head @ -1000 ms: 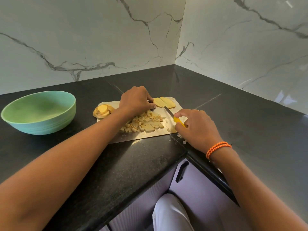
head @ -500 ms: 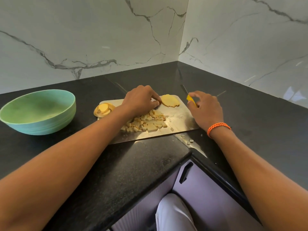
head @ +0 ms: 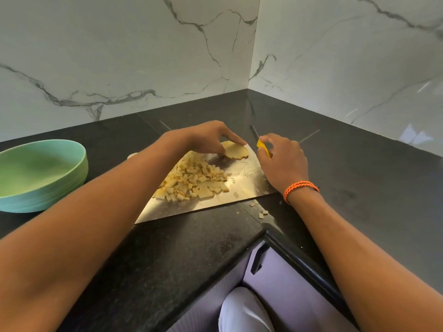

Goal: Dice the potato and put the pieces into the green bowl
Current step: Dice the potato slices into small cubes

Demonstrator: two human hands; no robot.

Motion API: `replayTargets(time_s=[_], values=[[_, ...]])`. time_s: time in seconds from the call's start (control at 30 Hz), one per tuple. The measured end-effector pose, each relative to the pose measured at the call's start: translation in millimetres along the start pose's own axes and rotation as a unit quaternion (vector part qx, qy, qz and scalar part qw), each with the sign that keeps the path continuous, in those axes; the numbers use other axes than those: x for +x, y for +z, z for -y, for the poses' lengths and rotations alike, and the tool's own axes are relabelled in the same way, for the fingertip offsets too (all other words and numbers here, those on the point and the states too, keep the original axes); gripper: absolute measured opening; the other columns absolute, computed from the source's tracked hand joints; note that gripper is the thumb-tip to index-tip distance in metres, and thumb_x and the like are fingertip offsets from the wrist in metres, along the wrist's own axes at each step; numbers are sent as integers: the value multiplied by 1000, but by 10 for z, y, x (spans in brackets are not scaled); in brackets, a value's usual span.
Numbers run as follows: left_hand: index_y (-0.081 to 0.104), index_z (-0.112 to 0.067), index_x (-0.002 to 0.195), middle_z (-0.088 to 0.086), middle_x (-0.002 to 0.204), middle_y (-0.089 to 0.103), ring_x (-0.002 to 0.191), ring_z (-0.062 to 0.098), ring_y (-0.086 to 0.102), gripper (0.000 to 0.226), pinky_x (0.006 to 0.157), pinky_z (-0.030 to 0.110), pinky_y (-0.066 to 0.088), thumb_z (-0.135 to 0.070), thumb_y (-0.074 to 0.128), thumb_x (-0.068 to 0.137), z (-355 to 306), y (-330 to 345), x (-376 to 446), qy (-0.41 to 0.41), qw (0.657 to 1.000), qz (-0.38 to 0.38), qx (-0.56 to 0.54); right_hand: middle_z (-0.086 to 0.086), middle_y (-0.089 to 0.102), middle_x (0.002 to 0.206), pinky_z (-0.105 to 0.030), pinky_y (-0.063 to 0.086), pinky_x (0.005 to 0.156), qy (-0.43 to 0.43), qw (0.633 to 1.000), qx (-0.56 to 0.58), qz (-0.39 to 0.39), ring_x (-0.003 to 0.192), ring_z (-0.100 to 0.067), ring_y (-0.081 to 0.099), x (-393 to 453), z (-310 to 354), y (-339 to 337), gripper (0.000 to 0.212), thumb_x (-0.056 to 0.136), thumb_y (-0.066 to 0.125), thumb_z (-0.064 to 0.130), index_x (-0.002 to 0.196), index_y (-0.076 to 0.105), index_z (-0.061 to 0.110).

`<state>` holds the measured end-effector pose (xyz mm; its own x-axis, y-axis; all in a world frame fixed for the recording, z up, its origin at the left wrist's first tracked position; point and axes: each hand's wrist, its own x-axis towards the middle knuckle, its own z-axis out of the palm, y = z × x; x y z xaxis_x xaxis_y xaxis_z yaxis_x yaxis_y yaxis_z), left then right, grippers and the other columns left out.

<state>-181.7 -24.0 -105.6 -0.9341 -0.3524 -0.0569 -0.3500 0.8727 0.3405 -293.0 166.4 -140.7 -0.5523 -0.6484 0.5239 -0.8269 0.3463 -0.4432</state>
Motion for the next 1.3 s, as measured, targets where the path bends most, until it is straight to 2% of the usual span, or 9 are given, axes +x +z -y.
replayTargets(time_s=[0.13, 0.23, 0.4, 0.6, 0.7, 0.8, 0.97, 1.13, 1.3], values=[[65, -48, 137, -10, 141, 62, 128, 18, 47, 51, 113, 51, 43, -31, 78, 91, 137, 53, -41, -13, 998, -50, 46, -1, 75, 106, -42, 61, 78, 0, 1000, 6, 13, 83, -21, 67, -16, 16, -3, 36, 99, 57, 33, 131, 67, 22], [66, -43, 139, -9, 140, 62, 127, 16, 46, 47, 109, 47, 45, -52, 73, 93, 171, 104, -205, -32, 993, -95, 62, -1, 75, 107, -43, 60, 80, -7, 1000, 12, 29, 84, -20, 67, -31, 35, -11, 36, 98, 58, 35, 131, 67, 24], [68, -38, 138, -8, 142, 64, 130, 16, 54, 55, 102, 42, 51, -65, 69, 91, 83, 223, -395, -80, 979, -168, 79, 0, 74, 113, -43, 60, 83, -23, 997, -19, 73, 94, -20, 67, -94, 120, -8, 38, 99, 55, 40, 133, 65, 28], [70, -29, 137, -7, 138, 67, 113, 13, 63, 51, 97, 36, 55, -53, 75, 92, 130, 65, -510, -90, 989, -120, -7, -1, 73, 101, -42, 60, 80, -20, 994, -44, 98, 84, -20, 65, -157, 160, -40, 38, 100, 53, 41, 136, 62, 31], [72, -20, 132, -5, 121, 74, 89, 4, 61, 41, 75, 18, 46, -34, 79, 94, 244, -16, -565, -91, 990, -102, -41, -2, 73, 104, -43, 59, 82, -16, 993, -54, 105, 86, -21, 65, -193, 179, -58, 41, 100, 50, 41, 139, 59, 31], [79, -18, 122, -11, 112, 75, 78, 5, 61, 28, 63, 14, 40, -22, 78, 94, 291, 3, -570, -93, 987, -110, -68, -2, 72, 107, -42, 58, 83, -17, 992, -69, 107, 89, -22, 66, -231, 215, -57, 43, 101, 50, 40, 141, 58, 30], [79, -18, 118, -7, 115, 78, 78, 4, 67, 29, 68, 18, 52, -20, 83, 90, 285, 56, -521, -99, 981, -152, -73, -4, 72, 103, -42, 57, 80, -25, 989, -93, 114, 87, -24, 66, -255, 301, -40, 41, 100, 49, 36, 139, 59, 28], [82, -20, 110, -8, 94, 80, 80, 6, 72, 27, 80, 32, 63, -23, 89, 84, 245, 100, -497, -106, 973, -183, -97, -6, 72, 104, -44, 56, 80, -47, 985, -101, 128, 89, -28, 66, -254, 356, -23, 33, 100, 49, 34, 126, 64, 21], [83, -21, 108, -10, 85, 79, 75, 7, 72, 25, 79, 36, 64, -25, 89, 84, 215, 142, -481, -121, 964, -211, -106, -5, 71, 101, -43, 57, 80, -43, 987, -92, 128, 86, -24, 65, -243, 360, -14, 36, 101, 49, 34, 133, 62, 23]])
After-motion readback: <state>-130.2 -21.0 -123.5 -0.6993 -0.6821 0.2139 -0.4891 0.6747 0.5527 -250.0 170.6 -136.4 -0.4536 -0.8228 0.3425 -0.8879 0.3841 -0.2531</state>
